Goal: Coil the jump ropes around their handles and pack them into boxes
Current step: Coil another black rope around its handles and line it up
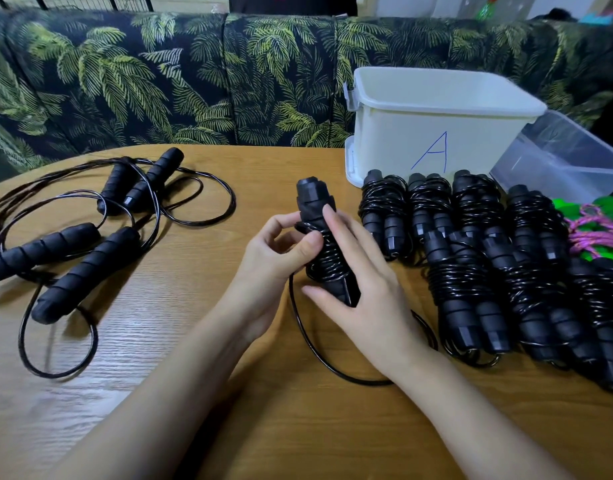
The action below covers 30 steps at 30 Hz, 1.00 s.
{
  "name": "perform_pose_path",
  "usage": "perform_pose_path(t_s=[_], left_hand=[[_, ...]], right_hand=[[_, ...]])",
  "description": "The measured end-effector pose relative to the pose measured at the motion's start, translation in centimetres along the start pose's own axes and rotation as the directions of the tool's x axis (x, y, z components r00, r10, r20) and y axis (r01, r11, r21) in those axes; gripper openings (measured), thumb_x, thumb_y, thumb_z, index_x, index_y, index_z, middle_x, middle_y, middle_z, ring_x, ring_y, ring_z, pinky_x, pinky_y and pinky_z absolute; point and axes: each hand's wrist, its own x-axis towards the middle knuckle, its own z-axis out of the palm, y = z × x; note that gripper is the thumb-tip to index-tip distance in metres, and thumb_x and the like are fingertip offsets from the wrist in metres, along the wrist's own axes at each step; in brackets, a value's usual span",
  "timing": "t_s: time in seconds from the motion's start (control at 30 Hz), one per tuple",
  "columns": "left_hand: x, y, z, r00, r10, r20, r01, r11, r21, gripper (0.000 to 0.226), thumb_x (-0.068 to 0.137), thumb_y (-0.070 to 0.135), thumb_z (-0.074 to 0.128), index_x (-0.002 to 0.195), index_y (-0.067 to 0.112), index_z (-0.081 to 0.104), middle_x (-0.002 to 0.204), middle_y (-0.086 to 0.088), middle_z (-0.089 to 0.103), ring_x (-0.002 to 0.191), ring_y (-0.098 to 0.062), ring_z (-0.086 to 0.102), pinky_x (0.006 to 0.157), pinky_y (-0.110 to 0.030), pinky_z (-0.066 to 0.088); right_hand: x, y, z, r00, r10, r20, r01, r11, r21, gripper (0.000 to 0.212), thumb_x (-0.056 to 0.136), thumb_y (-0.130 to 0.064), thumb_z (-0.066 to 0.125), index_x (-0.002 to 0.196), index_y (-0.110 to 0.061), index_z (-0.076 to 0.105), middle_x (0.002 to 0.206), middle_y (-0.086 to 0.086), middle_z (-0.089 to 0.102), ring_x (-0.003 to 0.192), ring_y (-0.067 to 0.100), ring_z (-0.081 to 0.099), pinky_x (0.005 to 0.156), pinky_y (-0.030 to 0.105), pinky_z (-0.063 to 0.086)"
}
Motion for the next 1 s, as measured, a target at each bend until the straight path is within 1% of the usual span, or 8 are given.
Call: perform_pose_path(t_s=[0.1,0.2,0.3,0.37,0.53,0.67,0.87,1.0], left_hand=[[0.0,0.0,-0.1,1.0,0.019,0.008,-0.02,0.999,0.045,0.051,0.069,0.035,0.079,0.114,0.018,0.064,0.107,-0.013,0.063,0.104,-0.022,0.061,0.097,-0.038,0.049],[0.0,0.1,-0.3,0.997,0.072,0.033,-0.075,0.991,0.11,0.042,0.073,0.034,0.077,0.109,0.021,0.062,0.101,-0.005,0.068,0.1,-0.017,0.064,0.087,-0.027,0.052],[0.1,0.2,-0.4,0.993,0.109,0.042,-0.114,0.98,0.163,0.029,0.082,0.026,0.077,0.106,0.023,0.062,0.097,0.003,0.071,0.095,-0.009,0.064,0.081,-0.021,0.05],[0.0,0.5,-0.2,0.991,0.128,0.036,-0.132,0.977,0.167,0.023,0.083,0.023,0.069,0.104,0.02,0.061,0.092,0.008,0.072,0.089,-0.003,0.064,0.077,-0.016,0.049],[-0.1,0.6,-0.1,0.984,0.18,0.019,-0.18,0.959,0.219,0.022,0.082,0.022,0.061,0.104,0.017,0.061,0.093,0.011,0.073,0.092,-0.001,0.065,0.08,-0.016,0.049],[-0.1,0.7,0.0,0.984,0.175,0.021,-0.174,0.956,0.236,0.032,0.081,0.024,0.062,0.111,0.016,0.062,0.098,0.009,0.074,0.099,-0.003,0.066,0.084,-0.016,0.049],[-0.1,0.6,-0.1,0.99,0.131,0.052,-0.14,0.957,0.253,0.05,0.078,0.019,0.08,0.123,0.011,0.061,0.113,-0.003,0.072,0.105,-0.012,0.067,0.085,-0.021,0.051],[-0.3,0.9,-0.4,0.986,0.112,0.122,-0.144,0.944,0.296,0.06,0.073,0.032,0.076,0.128,0.015,0.06,0.121,0.001,0.07,0.111,-0.017,0.067,0.088,-0.024,0.052]], right_hand=[[-0.1,0.3,0.0,1.0,-0.012,-0.014,0.011,1.0,-0.006,0.084,0.087,-0.022,0.074,0.152,-0.043,0.025,0.157,-0.007,0.034,0.141,0.0,0.035,0.106,0.004,0.024],[0.1,0.2,-0.3,1.0,-0.02,-0.011,0.02,1.0,0.014,0.082,0.087,-0.023,0.072,0.152,-0.04,0.025,0.156,-0.006,0.036,0.14,-0.003,0.035,0.106,0.004,0.025],[0.3,0.1,-0.9,1.0,-0.02,-0.01,0.021,0.991,0.129,0.08,0.086,-0.015,0.072,0.153,-0.027,0.029,0.149,-0.005,0.044,0.138,0.006,0.041,0.111,0.016,0.031],[0.4,0.0,-1.2,1.0,-0.005,-0.003,0.005,0.976,0.216,0.079,0.085,-0.012,0.071,0.152,-0.026,0.029,0.146,-0.006,0.048,0.137,0.01,0.045,0.112,0.022,0.034],[0.4,-0.3,-1.5,0.999,0.02,0.026,-0.027,0.961,0.274,0.077,0.087,-0.009,0.07,0.151,-0.025,0.031,0.144,-0.005,0.049,0.136,0.009,0.045,0.11,0.017,0.032],[0.5,-0.4,-1.7,0.999,0.036,0.009,-0.037,0.965,0.26,0.066,0.09,-0.006,0.069,0.145,-0.031,0.041,0.144,-0.005,0.049,0.135,0.001,0.042,0.108,0.011,0.03],[0.5,0.0,-1.9,0.999,0.049,-0.012,-0.046,0.975,0.216,0.05,0.094,-0.017,0.061,0.137,-0.041,0.051,0.143,-0.005,0.049,0.135,0.006,0.044,0.11,0.016,0.032],[0.5,0.2,-2.2,0.997,0.077,-0.01,-0.073,0.979,0.192,0.052,0.094,-0.023,0.06,0.137,-0.049,0.044,0.141,-0.012,0.048,0.132,-0.015,0.035,0.104,0.004,0.026]])
